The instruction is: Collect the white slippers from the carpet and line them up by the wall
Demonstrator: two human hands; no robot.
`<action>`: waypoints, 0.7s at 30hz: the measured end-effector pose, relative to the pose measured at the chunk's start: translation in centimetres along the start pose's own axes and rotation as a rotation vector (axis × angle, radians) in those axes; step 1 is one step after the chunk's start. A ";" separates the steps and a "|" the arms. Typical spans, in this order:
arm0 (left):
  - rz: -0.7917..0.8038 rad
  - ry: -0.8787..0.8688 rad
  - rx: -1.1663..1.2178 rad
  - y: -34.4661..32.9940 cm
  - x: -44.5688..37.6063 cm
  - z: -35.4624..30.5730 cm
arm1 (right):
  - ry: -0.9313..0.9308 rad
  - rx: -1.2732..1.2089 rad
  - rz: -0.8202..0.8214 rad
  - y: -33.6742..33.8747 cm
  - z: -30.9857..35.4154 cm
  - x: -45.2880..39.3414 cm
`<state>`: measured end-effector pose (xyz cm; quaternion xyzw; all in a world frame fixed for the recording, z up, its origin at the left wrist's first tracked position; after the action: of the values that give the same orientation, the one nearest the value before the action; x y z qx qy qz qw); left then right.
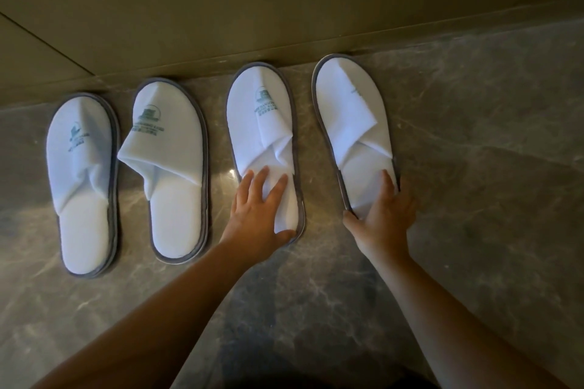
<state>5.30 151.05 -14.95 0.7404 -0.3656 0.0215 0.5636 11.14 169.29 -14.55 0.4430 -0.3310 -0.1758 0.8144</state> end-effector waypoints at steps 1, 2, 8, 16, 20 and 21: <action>0.005 0.001 0.003 0.0 0.0 0.0 | -0.006 -0.006 -0.006 -0.1 0.1 0.1; 0.008 0.001 0.005 0.0 0.0 0.0 | -0.011 -0.012 -0.011 -0.3 0.2 0.2; 0.005 -0.002 0.026 0.2 0.0 0.1 | -0.051 -0.053 -0.021 -0.9 0.6 0.7; -0.003 -0.003 0.062 0.4 0.1 0.2 | -0.067 -0.061 -0.040 -1.1 0.7 0.8; -0.013 -0.008 0.044 0.3 0.2 0.3 | -0.069 -0.041 -0.060 -1.2 0.9 0.5; -0.019 -0.011 0.041 0.3 0.1 0.4 | -0.064 -0.040 -0.067 -1.3 0.9 0.4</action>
<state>5.07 150.61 -14.79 0.7554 -0.3613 0.0196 0.5463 10.85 167.82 -15.16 0.4316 -0.3383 -0.2240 0.8057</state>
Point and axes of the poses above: each hand's wrist, its own x-axis away from the middle knuckle, its own y-axis out of the back of the hand, z = x × y, the point moved 1 cm from there along -x, towards the middle knuckle, and after that the axes turned 4 degrees about -y, right-handed, at the moved point
